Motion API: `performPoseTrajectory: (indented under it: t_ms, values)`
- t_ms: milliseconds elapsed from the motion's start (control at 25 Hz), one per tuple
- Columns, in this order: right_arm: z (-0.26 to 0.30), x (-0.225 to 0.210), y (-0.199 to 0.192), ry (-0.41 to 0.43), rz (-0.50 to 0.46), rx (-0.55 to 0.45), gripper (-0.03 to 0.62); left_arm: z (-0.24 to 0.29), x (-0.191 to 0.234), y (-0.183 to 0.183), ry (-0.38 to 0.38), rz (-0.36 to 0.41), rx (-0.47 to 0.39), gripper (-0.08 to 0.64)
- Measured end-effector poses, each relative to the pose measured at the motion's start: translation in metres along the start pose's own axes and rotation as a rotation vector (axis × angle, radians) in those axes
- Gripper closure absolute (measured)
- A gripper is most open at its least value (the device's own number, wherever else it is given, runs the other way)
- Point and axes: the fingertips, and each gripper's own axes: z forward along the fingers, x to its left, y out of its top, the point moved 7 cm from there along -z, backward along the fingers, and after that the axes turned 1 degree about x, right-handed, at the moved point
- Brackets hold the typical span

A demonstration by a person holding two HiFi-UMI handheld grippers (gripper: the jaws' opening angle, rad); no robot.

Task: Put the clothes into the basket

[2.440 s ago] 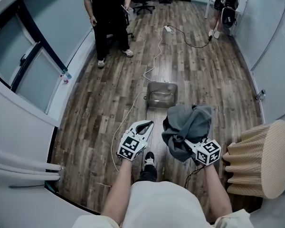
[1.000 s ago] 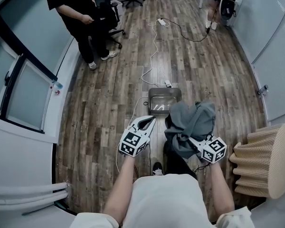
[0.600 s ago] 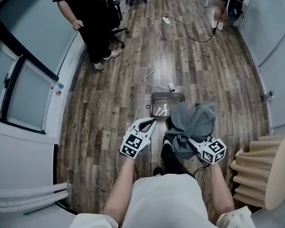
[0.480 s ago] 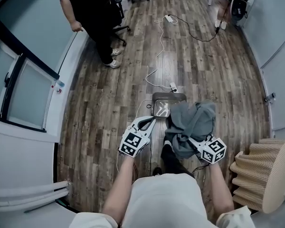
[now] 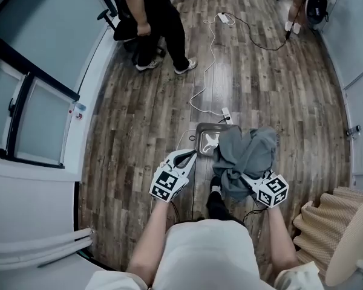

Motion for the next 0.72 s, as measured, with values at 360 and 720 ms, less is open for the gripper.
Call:
performPoseTrajectory:
  t_ms: [360,720]
  values:
    - [0.020,-0.057,0.001,-0.008,0.024,0.058,0.341,0.054,0.025,0.012,-0.033,0.032,0.036,0.548]
    - [0.082,-0.084,-0.015,-0.086,0.148,0.110,0.341,0.084,0.073,-0.009,-0.099,0.016,0.065,0.548]
